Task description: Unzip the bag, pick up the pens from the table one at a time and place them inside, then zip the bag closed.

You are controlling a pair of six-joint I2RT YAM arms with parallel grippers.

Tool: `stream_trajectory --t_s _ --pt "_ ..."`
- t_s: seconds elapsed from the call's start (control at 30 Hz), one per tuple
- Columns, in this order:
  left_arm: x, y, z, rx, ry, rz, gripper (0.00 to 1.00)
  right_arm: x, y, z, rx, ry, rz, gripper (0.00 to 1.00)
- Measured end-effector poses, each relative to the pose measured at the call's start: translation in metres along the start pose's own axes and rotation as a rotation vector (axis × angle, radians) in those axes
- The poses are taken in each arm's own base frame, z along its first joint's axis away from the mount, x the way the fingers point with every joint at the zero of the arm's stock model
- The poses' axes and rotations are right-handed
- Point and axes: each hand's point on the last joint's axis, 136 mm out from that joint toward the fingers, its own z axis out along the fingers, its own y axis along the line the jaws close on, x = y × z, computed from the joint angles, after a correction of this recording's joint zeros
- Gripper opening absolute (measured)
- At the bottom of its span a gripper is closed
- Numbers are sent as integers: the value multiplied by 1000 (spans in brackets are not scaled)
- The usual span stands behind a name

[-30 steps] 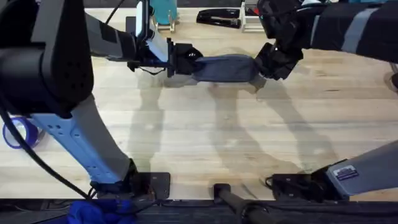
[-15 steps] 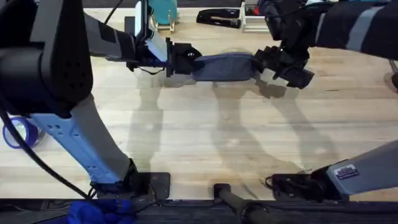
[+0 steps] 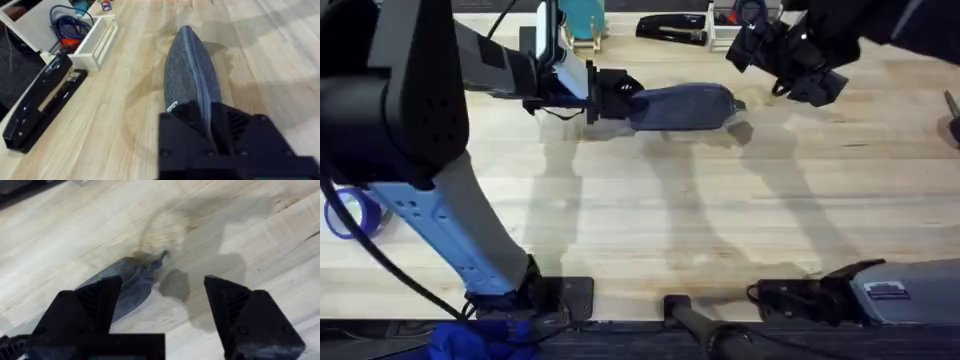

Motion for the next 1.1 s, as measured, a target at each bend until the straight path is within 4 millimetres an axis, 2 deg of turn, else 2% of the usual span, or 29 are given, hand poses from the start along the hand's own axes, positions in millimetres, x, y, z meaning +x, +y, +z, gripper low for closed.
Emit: stream_trajectory --t_s 0.07,0.17,0.23,0.33,0.37,0.67,1.1 --pt "0 0 0 -1 0 -1 227 0 0 -1 -2 -2 -1 997" --pt "1 1 -2 -4 1 -5 313 0 -1 -1 2 2 -4 997" --pt "1 1 -2 -5 2 -10 453 1 -1 -1 2 2 -5 996" --pt "1 0 -2 -5 2 -16 905 1 -1 -1 2 2 -13 997" --pt "1 0 -2 -4 3 -29 972 1 -1 -1 2 2 -16 995" --pt "-4 -3 -4 -6 20 -172 995 0 -1 -1 2 2 -34 996" --pt "-81 -26 -31 -86 175 -213 995 -2 3 -1 -14 -6 -97 996"
